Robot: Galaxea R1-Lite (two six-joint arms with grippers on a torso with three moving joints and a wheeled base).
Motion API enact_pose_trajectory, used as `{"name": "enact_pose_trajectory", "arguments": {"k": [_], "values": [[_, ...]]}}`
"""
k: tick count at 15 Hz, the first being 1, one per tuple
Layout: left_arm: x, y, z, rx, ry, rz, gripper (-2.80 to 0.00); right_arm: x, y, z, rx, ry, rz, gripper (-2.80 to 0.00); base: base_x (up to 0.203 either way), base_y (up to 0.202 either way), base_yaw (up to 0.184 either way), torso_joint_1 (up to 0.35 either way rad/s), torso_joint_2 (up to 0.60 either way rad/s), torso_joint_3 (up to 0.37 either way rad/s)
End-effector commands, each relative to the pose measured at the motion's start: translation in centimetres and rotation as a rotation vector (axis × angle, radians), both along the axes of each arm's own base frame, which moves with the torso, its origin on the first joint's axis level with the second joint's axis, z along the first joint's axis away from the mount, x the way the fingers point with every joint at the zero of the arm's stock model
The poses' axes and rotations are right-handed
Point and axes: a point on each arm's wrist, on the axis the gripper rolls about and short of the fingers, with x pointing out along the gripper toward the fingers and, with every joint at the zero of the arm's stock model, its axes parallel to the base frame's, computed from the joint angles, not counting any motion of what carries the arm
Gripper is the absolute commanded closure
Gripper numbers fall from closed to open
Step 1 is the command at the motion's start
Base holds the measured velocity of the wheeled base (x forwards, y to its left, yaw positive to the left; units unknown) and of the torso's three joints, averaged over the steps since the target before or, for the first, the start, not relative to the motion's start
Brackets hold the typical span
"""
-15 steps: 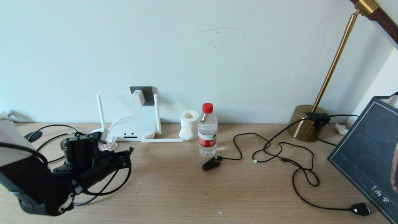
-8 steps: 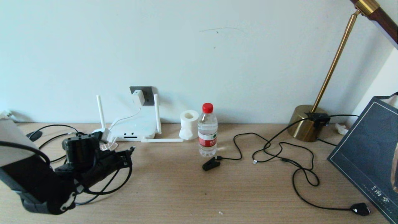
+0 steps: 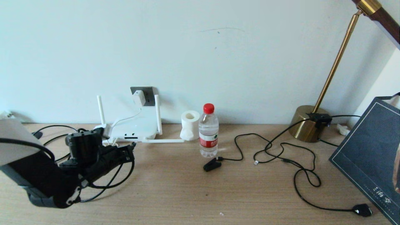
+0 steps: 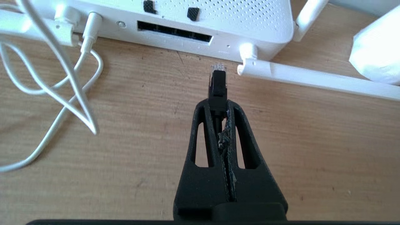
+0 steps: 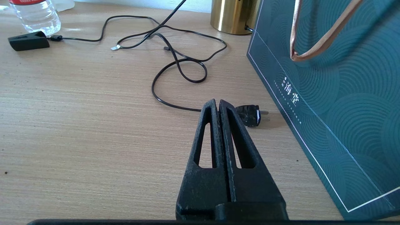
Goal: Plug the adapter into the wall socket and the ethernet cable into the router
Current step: Align cable and router interface
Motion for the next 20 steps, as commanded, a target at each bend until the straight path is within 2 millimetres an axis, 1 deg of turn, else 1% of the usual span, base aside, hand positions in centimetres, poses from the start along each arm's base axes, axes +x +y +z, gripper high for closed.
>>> {"name": "enact_pose_trajectory", "arguments": {"k": [1, 6, 15, 20], "values": [[0.4, 0.1, 0.0, -0.001, -0.009, 0.004, 0.00, 0.0, 0.0, 0.0, -0.001, 0.001, 0.002, 0.00, 0.000, 0.000, 0.000, 0.000, 0.00, 0.000], [0.8, 0.4, -0.4, -0.002, -0.003, 0.010, 0.00, 0.0, 0.0, 0.0, -0.001, 0.000, 0.000, 0.00, 0.000, 0.000, 0.000, 0.000, 0.00, 0.000], [1.0, 0.4, -0.3, -0.001, -0.009, 0.010, 0.00, 0.0, 0.0, 0.0, -0.001, -0.001, 0.002, 0.00, 0.000, 0.000, 0.000, 0.000, 0.00, 0.000], [1.7, 0.4, -0.2, -0.002, -0.021, 0.009, 0.00, 0.0, 0.0, 0.0, -0.001, 0.000, 0.001, 0.00, 0.000, 0.000, 0.000, 0.000, 0.00, 0.000]]}}
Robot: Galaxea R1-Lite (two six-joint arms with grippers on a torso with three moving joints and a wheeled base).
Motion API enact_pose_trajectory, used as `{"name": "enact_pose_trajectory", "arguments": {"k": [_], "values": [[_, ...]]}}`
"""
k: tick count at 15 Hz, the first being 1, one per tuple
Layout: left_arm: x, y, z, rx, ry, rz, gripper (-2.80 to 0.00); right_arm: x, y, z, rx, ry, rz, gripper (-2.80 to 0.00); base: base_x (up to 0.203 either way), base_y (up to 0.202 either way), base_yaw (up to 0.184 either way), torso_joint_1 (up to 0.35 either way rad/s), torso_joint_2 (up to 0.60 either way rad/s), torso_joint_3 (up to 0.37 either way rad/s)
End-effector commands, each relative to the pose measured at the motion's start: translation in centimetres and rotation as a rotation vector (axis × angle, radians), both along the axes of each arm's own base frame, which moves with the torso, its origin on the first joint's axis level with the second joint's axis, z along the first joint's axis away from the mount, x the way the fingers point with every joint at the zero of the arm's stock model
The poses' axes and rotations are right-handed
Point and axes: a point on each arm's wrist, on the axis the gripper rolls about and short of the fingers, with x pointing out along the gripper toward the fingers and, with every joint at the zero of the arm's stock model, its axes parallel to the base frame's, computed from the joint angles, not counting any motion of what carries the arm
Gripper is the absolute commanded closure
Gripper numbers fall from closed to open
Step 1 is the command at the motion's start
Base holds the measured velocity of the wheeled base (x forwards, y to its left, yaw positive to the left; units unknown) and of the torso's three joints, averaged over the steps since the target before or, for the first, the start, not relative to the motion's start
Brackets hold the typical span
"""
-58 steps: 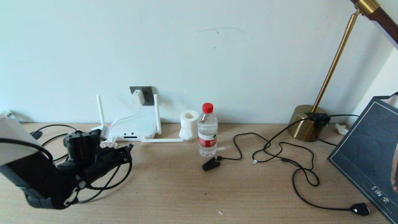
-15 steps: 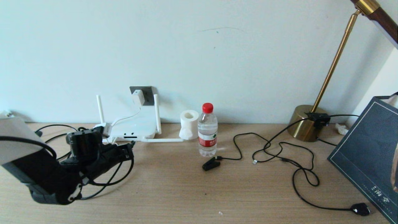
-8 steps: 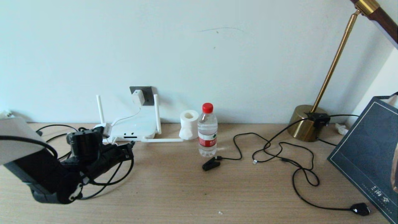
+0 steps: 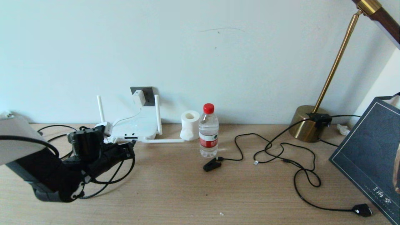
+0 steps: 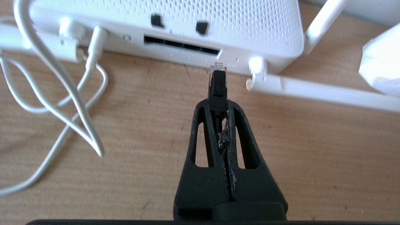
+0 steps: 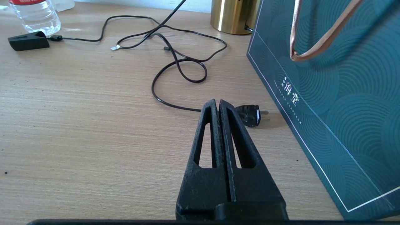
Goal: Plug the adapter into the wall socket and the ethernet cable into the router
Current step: Align cable and router interface, then plug cable into router interface
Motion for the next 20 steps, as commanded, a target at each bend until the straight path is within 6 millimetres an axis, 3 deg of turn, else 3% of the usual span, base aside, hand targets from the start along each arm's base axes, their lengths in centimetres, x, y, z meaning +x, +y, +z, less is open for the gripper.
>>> {"name": "enact_pose_trajectory", "arguments": {"k": [1, 20], "values": [[0.58, -0.03, -0.13, -0.002, -0.008, 0.001, 0.00, -0.01, 0.00, 0.00, -0.001, -0.001, 0.001, 0.00, 0.000, 0.000, 0.000, 0.000, 0.00, 0.000], [1.02, 0.06, -0.19, -0.003, -0.014, 0.006, 0.00, 0.00, 0.00, 0.00, -0.001, 0.000, 0.002, 0.00, 0.000, 0.000, 0.000, 0.000, 0.00, 0.000]]}}
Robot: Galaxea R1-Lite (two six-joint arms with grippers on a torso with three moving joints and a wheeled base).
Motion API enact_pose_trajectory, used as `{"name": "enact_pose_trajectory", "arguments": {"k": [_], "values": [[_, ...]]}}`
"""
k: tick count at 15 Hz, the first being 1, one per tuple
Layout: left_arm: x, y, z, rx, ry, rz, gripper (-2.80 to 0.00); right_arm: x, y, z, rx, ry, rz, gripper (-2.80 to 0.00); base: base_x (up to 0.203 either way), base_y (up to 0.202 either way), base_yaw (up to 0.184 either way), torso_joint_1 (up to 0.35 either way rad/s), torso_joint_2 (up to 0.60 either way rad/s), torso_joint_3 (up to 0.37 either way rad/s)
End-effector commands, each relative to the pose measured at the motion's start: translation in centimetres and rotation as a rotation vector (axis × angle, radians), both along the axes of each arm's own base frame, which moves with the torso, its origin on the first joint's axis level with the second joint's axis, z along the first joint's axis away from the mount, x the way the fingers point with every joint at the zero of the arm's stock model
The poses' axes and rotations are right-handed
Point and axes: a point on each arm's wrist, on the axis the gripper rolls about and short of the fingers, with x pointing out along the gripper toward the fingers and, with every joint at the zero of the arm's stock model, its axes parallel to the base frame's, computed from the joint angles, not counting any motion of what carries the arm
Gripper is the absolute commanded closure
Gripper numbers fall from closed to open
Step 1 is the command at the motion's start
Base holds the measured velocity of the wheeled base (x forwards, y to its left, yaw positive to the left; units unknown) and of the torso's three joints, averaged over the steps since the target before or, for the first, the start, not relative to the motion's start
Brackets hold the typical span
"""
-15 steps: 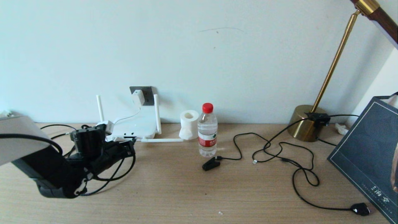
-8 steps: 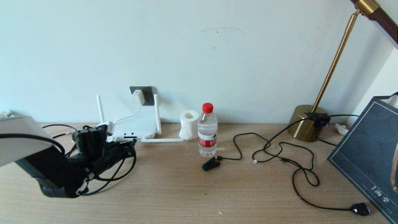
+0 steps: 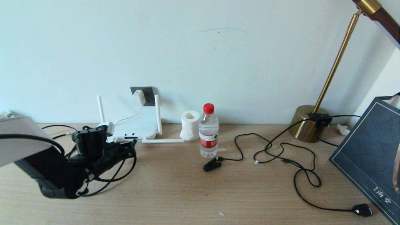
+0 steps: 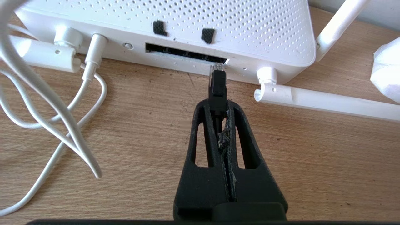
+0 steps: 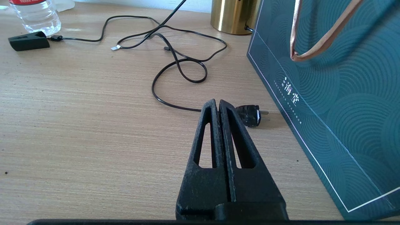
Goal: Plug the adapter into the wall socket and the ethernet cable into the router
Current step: Plug cable into router interface
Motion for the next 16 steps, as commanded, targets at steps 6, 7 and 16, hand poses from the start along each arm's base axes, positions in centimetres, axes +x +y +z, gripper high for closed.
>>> {"name": "enact_pose_trajectory", "arguments": {"k": [6, 7, 16], "values": [[-0.06, 0.01, 0.50, 0.000, -0.018, 0.001, 0.00, 0.01, 0.00, 0.00, -0.001, 0.001, 0.001, 0.00, 0.000, 0.000, 0.000, 0.000, 0.00, 0.000], [-0.05, 0.01, 0.51, 0.000, -0.019, 0.001, 0.00, 0.00, 0.00, 0.00, -0.001, -0.001, 0.002, 0.00, 0.000, 0.000, 0.000, 0.000, 0.00, 0.000], [-0.02, 0.01, 0.55, 0.000, -0.021, 0.001, 0.00, 0.01, 0.00, 0.00, -0.001, 0.001, 0.001, 0.00, 0.000, 0.000, 0.000, 0.000, 0.00, 0.000]]}}
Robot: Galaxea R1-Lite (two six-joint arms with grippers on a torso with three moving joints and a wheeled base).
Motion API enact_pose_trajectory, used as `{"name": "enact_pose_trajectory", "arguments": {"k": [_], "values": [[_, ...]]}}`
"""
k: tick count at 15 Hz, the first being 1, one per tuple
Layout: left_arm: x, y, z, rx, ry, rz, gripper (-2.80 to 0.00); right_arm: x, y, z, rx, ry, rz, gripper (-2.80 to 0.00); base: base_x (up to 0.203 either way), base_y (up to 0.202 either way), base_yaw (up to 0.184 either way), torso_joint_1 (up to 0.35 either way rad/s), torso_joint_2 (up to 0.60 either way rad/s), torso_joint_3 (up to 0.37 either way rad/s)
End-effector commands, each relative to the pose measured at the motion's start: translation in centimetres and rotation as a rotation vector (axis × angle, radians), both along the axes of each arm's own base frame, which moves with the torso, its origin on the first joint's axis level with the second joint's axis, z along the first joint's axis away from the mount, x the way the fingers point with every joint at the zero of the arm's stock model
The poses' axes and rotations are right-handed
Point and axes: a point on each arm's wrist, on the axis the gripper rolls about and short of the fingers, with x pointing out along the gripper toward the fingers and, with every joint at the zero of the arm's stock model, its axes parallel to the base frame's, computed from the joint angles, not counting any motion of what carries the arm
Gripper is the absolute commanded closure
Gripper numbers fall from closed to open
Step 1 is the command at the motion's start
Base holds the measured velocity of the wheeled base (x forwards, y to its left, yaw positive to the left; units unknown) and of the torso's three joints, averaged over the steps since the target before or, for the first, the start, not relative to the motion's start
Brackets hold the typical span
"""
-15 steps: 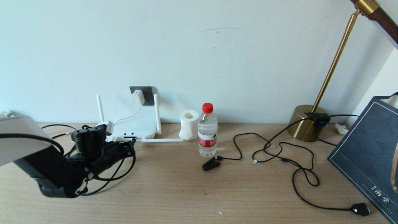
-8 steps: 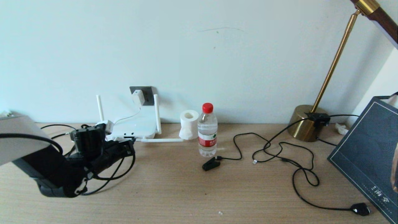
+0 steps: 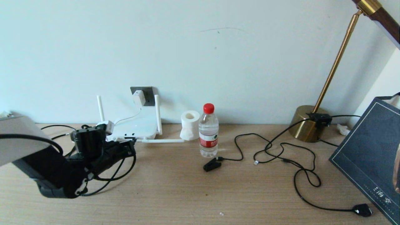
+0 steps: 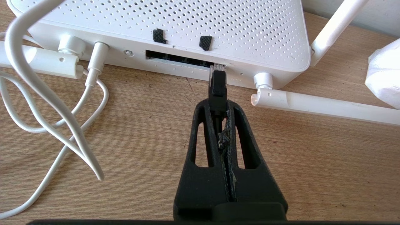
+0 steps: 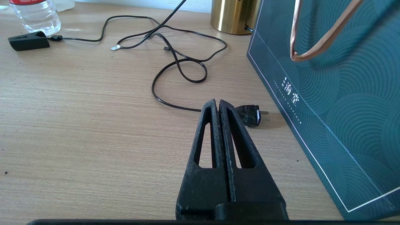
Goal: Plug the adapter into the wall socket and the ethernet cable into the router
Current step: Plug cable into router interface
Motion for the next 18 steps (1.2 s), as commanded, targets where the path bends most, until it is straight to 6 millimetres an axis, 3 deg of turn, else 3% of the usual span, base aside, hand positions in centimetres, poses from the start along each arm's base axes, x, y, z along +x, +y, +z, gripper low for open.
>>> {"name": "enact_pose_trajectory", "arguments": {"k": [1, 18], "values": [[0.09, 0.00, 0.17, -0.002, -0.011, 0.001, 0.00, 0.01, 0.00, 0.00, -0.001, 0.001, 0.002, 0.00, 0.000, 0.000, 0.000, 0.000, 0.00, 0.000], [0.20, 0.00, 0.29, 0.000, -0.017, 0.001, 0.00, 0.01, 0.00, 0.00, -0.001, 0.001, 0.001, 0.00, 0.000, 0.000, 0.000, 0.000, 0.00, 0.000]]}}
